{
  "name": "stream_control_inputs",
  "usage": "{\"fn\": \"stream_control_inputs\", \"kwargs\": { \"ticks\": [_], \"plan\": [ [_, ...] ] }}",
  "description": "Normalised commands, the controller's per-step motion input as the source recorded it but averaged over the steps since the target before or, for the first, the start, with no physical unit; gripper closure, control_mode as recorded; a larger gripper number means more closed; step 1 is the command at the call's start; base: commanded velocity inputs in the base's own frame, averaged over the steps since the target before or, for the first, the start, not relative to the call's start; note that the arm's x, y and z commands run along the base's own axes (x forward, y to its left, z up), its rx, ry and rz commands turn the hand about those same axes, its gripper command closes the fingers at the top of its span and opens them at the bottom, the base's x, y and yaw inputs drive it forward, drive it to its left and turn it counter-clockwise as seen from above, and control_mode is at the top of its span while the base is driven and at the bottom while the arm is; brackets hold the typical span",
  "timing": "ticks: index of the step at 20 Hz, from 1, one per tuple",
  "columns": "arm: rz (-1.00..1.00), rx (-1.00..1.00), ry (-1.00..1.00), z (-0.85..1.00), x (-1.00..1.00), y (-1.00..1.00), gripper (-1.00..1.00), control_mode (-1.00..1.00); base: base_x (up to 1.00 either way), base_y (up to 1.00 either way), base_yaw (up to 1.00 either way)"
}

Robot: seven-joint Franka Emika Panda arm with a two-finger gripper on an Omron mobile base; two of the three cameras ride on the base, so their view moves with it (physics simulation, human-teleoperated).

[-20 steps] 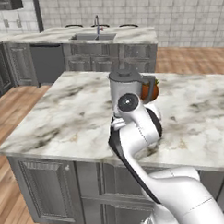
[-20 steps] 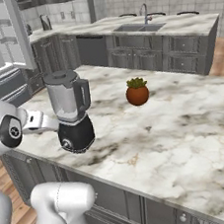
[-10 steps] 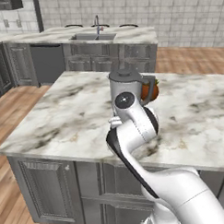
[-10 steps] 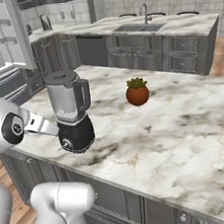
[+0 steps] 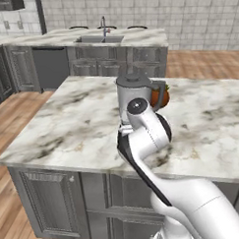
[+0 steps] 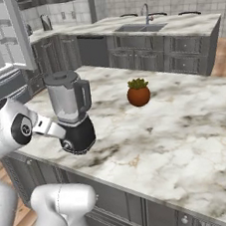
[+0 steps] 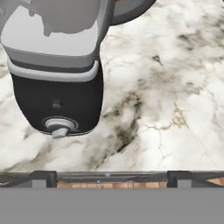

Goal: Grab the onions from the fridge, place them in the blender, close the lid, and turn on the blender to create a marinade.

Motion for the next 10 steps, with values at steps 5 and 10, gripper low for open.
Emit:
{"fn": "stream_control_inputs", "kwargs": {
  "ticks": [5, 10],
  "plan": [
    [0.00, 0.00, 0.08, -0.06, 0.18, -0.06, -1.00, -1.00, 0.00, 0.00, 0.00],
    [0.00, 0.00, 0.03, -0.15, 0.19, 0.00, -1.00, -1.00, 0.00, 0.00, 0.00]
  ]
}}
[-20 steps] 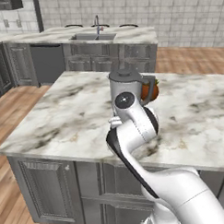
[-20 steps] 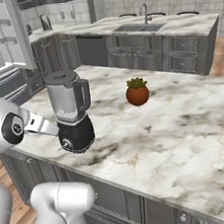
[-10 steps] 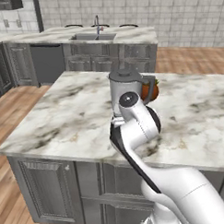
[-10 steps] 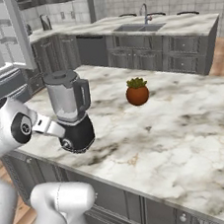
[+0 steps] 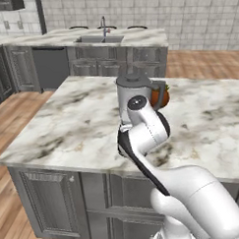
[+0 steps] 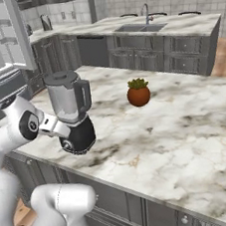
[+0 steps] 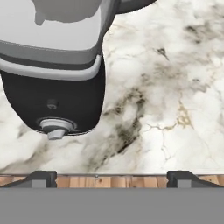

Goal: Grab the onions from the fridge, place them in the blender, close the lid, and turn on the blender to create a marinade.

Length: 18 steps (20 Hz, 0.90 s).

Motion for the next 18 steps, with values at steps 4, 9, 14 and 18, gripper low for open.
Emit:
{"fn": "stream_control_inputs", "kwargs": {
  "ticks": [4, 9, 14, 18],
  "plan": [
    [-0.01, 0.00, 0.00, -0.24, 0.12, -0.02, -1.00, -1.00, 0.00, 0.00, 0.00],
    [0.00, 0.00, 0.00, -0.25, 0.17, -0.03, -1.00, -1.00, 0.00, 0.00, 0.00],
    [0.00, 0.00, 0.00, -0.12, 0.21, -0.02, -1.00, -1.00, 0.00, 0.00, 0.00],
    [0.00, 0.00, 0.00, -0.09, 0.27, 0.00, -1.00, -1.00, 0.00, 0.00, 0.00]
  ]
}}
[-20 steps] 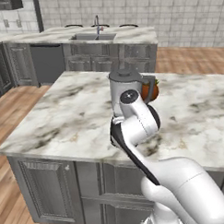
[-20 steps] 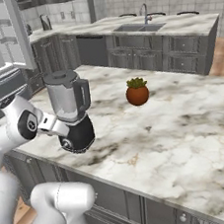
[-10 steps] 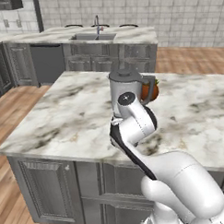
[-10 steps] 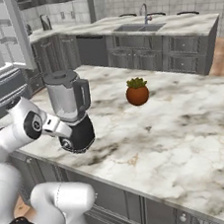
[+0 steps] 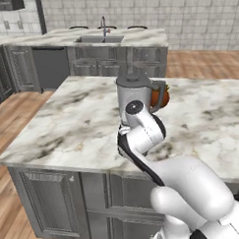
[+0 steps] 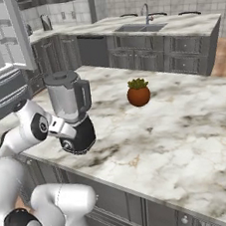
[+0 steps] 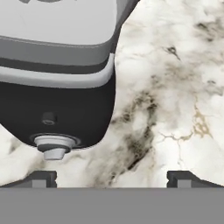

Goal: Grab the onions from the fridge, place them in the blender, close the lid, and turn on the blender to create a marinade.

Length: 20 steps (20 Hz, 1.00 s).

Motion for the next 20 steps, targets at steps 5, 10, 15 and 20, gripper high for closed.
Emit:
{"fn": "stream_control_inputs", "kwargs": {
  "ticks": [5, 10, 15, 20],
  "plan": [
    [0.00, 0.00, 0.00, -0.13, 0.24, 0.00, -1.00, -1.00, 0.00, 0.00, 0.00],
    [0.00, 0.00, 0.00, -0.14, 0.24, 0.00, -1.00, -1.00, 0.00, 0.00, 0.00],
    [-0.01, 0.00, 0.00, -0.19, 0.25, 0.00, -1.00, -1.00, 0.00, 0.00, 0.00],
    [-0.01, 0.00, 0.00, -0.19, 0.24, 0.00, -1.00, -1.00, 0.00, 0.00, 0.00]
  ]
}}
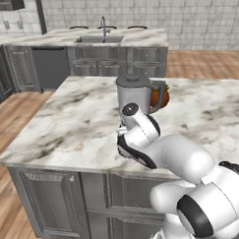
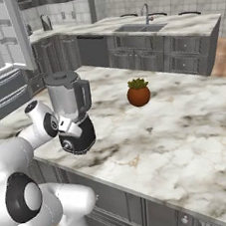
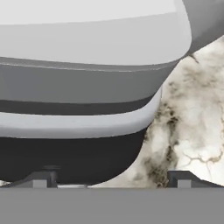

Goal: Grab the onions from the fridge, place them in the blender, close the lid, and turn on the blender to create a marinade.

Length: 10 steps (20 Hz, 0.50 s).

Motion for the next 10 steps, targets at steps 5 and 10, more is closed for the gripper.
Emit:
{"fn": "stream_control_inputs", "kwargs": {
  "ticks": [5, 10],
  "plan": [
    [-0.03, 0.00, 0.00, -0.12, 0.29, 0.00, -1.00, -1.00, 0.00, 0.00, 0.00],
    [-0.04, 0.00, 0.00, -0.14, 0.28, 0.00, -1.00, -1.00, 0.00, 0.00, 0.00]
  ]
}}
